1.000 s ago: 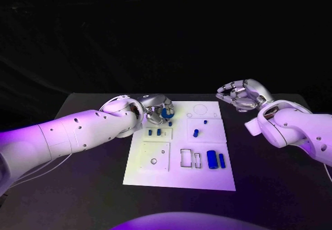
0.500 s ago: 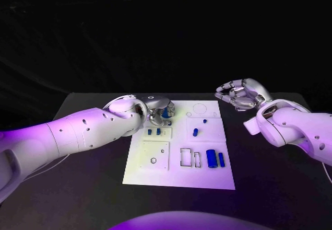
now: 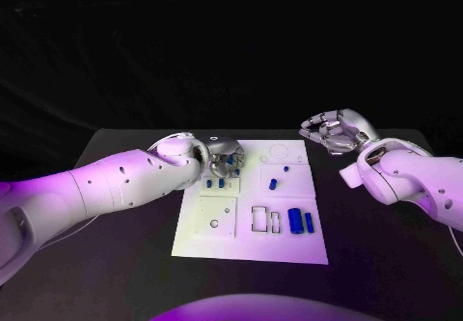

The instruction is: Assemble the parts on the task board

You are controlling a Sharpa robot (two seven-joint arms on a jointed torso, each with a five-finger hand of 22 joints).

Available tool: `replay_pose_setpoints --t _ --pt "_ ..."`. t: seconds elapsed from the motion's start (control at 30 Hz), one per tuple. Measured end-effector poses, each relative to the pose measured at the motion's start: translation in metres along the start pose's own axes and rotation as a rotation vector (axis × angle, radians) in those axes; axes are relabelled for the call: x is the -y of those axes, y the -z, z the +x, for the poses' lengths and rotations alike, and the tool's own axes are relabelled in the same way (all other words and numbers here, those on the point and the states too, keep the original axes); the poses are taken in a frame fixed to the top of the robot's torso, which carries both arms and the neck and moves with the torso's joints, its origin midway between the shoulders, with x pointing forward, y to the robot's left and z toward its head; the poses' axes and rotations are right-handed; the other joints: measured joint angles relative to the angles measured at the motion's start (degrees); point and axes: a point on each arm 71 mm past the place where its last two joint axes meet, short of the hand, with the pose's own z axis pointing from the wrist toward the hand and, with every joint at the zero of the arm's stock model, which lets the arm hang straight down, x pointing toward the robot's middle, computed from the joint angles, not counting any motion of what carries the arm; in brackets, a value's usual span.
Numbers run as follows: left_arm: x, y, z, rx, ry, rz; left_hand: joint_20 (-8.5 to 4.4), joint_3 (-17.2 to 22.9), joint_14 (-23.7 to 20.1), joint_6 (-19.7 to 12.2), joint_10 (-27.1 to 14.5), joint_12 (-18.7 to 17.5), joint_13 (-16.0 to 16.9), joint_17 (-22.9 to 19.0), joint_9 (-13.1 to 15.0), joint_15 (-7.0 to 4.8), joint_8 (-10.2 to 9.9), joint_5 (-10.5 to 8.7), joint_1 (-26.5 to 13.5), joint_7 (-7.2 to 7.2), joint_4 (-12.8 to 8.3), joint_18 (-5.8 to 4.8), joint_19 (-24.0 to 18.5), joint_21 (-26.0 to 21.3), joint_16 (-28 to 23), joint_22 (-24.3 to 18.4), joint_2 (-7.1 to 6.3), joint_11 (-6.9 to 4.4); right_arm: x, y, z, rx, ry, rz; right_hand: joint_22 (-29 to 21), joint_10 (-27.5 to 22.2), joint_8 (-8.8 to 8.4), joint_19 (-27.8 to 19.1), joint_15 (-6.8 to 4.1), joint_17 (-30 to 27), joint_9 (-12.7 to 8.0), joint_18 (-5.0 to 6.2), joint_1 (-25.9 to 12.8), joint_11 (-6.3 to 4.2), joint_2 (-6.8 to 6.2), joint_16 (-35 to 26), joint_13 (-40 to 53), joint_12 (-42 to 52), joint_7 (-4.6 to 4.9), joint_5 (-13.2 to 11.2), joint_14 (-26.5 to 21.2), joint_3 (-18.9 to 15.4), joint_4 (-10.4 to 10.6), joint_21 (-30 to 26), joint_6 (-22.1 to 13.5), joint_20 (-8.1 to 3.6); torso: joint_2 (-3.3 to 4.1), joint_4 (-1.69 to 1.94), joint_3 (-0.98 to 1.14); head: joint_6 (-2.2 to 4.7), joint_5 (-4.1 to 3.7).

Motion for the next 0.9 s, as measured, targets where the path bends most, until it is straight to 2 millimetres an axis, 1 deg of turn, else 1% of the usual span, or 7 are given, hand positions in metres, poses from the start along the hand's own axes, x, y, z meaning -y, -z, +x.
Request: replay_pose_setpoints --t 0.17,0.4,0.47,0.7,0.83,0.87,0.9 --pt "-0.0013 -0.0027 0.0013 -0.011 -0.001 -0.019 0.0 0.0 0.2 0.2 0.0 0.0 0.0 0.0 -0.1 -0.18 0.0 0.0 0.0 0.21 0.0 -0.01 0.0 0.0 0.2 0.1 0.0 0.0 -0.0001 -0.0001 0.0004 -0.001 0.0 0.0 0.0 0.0 0.0 0.0 0.0 0.0 0.0 0.0 0.0 0.0 0.0 0.0 0.0 0.0 0.0 0.0 0.0 0.0 0.0 0.0 0.0 0.0 0.01 -0.03 0.0 0.01 0.02" --pt "-0.0001 -0.0062 0.0026 -0.021 -0.002 -0.029 -0.21 0.0 0.2 0.4 0.0 0.0 -0.1 0.0 -0.3 -0.18 0.0 0.0 0.5 0.0 0.0 0.0 0.2 0.3 0.5 0.3 0.53 0.0 -0.0002 -0.0002 0.0008 -0.001 -0.001 -0.001 0.0 0.0 0.0 0.0 0.0 0.0 0.0 0.0 0.0 0.0 0.0 0.0 0.0 0.0 0.0 0.0 0.0 0.0 0.0 0.0 0.0 0.0 0.03 -0.05 0.0 -0.14 0.01" --pt "-0.0004 -0.0068 0.0029 -0.023 -0.002 -0.032 -0.21 0.2 0.2 0.6 0.0 0.0 -0.2 0.0 -0.4 -0.18 0.0 0.0 0.5 0.22 -0.2 0.0 0.2 0.3 0.5 0.4 0.53 0.0 -0.0002 -0.0003 0.0009 -0.002 -0.001 -0.001 0.0 0.0 0.0 0.0 0.0 0.0 0.0 0.0 0.0 0.0 0.0 0.0 0.0 0.0 0.0 0.0 0.0 0.0 0.0 0.0 0.0 0.0 0.03 -0.05 0.0 -0.17 0.01" --pt "-0.0036 -0.0073 0.0038 -0.031 -0.003 -0.045 -0.41 0.4 0.6 1.9 0.9 0.3 -0.3 0.2 -0.6 -0.25 0.0 -0.21 0.8 0.09 -0.4 0.0 0.4 0.9 1.3 1.2 1.17 -0.36 -0.0003 -0.0003 0.0011 -0.002 -0.001 -0.001 0.0 0.0 0.0 0.0 0.0 0.0 0.0 0.0 0.0 0.0 0.0 0.0 0.0 0.0 0.0 0.0 0.0 0.0 0.0 0.0 0.0 0.0 -0.02 -0.03 0.0 -0.3 0.0" --pt "-0.003 -0.008 0.0044 -0.036 -0.003 -0.044 -0.41 0.5 1.6 3.3 2.2 0.7 -0.5 1.3 -0.8 -0.74 0.0 -0.22 0.9 -0.18 -0.5 -0.01 1.0 1.9 2.4 2.3 1.53 -0.66 -0.0004 -0.0005 0.0013 -0.002 -0.001 -0.001 0.0 0.0 0.0 0.0 0.0 0.0 0.0 0.0 0.0 0.0 0.0 0.0 0.0 0.0 0.0 0.0 0.0 0.0 0.0 0.0 0.0 0.0 -0.03 -0.02 0.0 -0.34 -0.04" --pt "-0.0025 -0.0083 0.0046 -0.038 -0.003 -0.043 -0.63 0.7 2.1 3.6 2.7 0.7 -0.5 1.8 -0.8 -0.79 0.0 -0.22 1.1 -0.36 -0.7 -0.18 1.3 2.1 2.8 2.5 1.68 -0.83 -0.0004 -0.0005 0.0014 -0.002 -0.001 -0.001 0.0 0.0 0.0 0.0 0.0 0.0 0.0 0.0 0.0 0.0 0.0 0.0 0.0 0.0 0.0 0.0 0.0 0.0 0.0 0.0 0.0 0.0 -0.03 -0.02 0.0 -0.35 -0.04" --pt "-0.0022 -0.0085 0.0048 -0.039 -0.002 -0.042 -0.82 0.7 2.4 4.1 3.1 0.7 -0.6 2.1 -0.9 -0.91 0.0 -0.22 1.1 -0.35 -0.7 -0.76 1.4 2.4 3.1 2.9 1.76 -0.88 -0.0004 -0.0005 0.0015 -0.003 -0.001 -0.001 0.0 0.0 0.0 0.0 0.0 0.0 0.0 0.0 0.0 0.0 0.0 0.0 0.0 0.0 0.0 0.0 0.0 0.0 0.0 0.0 0.0 0.0 -0.03 -0.02 0.0 -0.38 -0.04"
